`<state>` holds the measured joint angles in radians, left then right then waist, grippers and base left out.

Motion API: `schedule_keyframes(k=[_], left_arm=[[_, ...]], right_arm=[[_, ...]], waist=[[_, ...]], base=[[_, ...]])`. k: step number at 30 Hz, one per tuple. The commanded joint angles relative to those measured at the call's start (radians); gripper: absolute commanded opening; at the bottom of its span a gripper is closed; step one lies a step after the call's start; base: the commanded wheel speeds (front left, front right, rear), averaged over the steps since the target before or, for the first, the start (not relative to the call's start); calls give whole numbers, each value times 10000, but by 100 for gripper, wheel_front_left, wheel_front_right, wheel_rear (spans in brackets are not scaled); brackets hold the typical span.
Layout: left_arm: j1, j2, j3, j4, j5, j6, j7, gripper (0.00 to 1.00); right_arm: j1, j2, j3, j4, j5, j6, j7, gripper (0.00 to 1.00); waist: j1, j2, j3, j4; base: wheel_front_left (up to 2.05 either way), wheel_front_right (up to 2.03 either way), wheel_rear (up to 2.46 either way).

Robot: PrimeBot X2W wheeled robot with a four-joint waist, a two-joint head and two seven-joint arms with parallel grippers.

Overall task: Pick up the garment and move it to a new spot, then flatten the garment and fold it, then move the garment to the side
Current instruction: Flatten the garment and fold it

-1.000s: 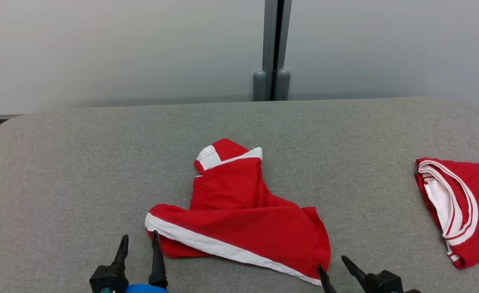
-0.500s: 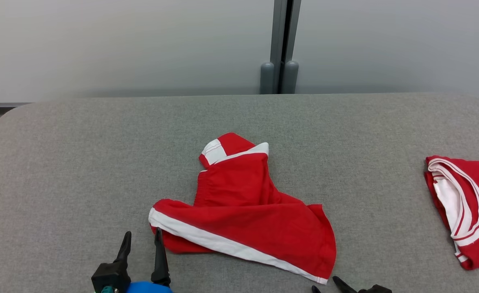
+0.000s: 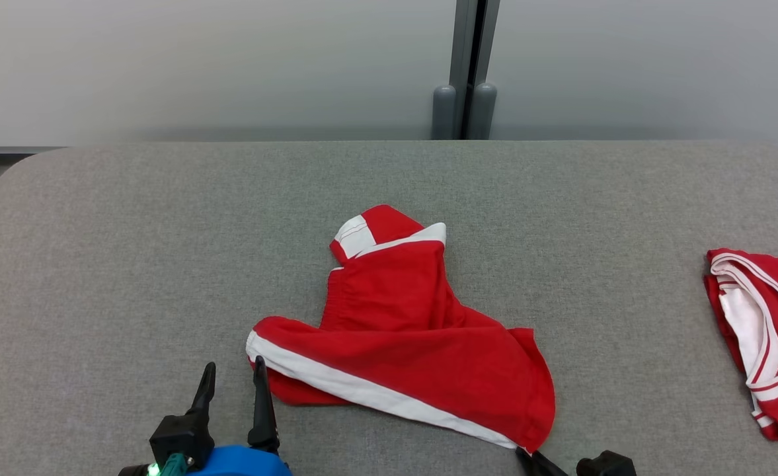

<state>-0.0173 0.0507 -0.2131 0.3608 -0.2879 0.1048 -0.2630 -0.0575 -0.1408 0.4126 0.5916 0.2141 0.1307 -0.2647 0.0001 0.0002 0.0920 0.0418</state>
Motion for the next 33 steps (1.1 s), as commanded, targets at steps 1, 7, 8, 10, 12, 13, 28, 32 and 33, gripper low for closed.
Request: schedule_keyframes(k=[1, 7, 8, 10, 12, 13, 28, 32, 33], left_arm=[[-93, -5, -8, -28, -6, -8, -22, 100], [100, -2, -179, 130, -359, -734, -22, 100], [127, -2, -255, 236, -442, -923, -22, 100], [99, -1, -350, 379, -589, -1309, -22, 100], [145, -4, -421, 601, -601, -1597, -22, 100], [145, -4, -460, 656, -659, -1780, -22, 100], [-199, 458, -1913, 1042, -1689, -2380, -22, 100], [-301, 650, -2135, 920, -1986, -2381, -22, 100], [-298, 667, -2187, 897, -2048, -2381, -22, 100]], right_arm=[[-81, -105, -74, 26, 39, 1, 9, 0], [-214, -482, -936, -184, -18, 0, 5, 0], [-239, -547, -1033, -202, -31, 0, 5, 0], [-262, -618, -1212, -212, -66, 0, 5, 0], [-300, -694, -1398, -201, -101, 0, 5, 0], [-325, -729, -1481, -184, -102, 0, 3, 0], [-449, -789, -1876, 125, -413, 0, 5, 0], [-408, -743, -1829, 158, -437, 0, 3, 0], [-392, -729, -1816, 170, -425, 0, 5, 0]], waist=[[-1, -2, -3, 8], [-1, -2, -40, -62], [-1, -2, -36, -70], [-1, -2, -21, -79], [-1, -2, -22, -81], [-1, -2, -27, -73], [-1, -2, -226, -33], [-1, -2, -266, -60], [-1, -2, -280, -75]], base=[[0, 0, 0], [0, 0, 0], [0, 0, 0], [0, 0, 0], [0, 0, 0], [0, 0, 0], [0, 0, 0], [0, 0, 0], [0, 0, 0]])
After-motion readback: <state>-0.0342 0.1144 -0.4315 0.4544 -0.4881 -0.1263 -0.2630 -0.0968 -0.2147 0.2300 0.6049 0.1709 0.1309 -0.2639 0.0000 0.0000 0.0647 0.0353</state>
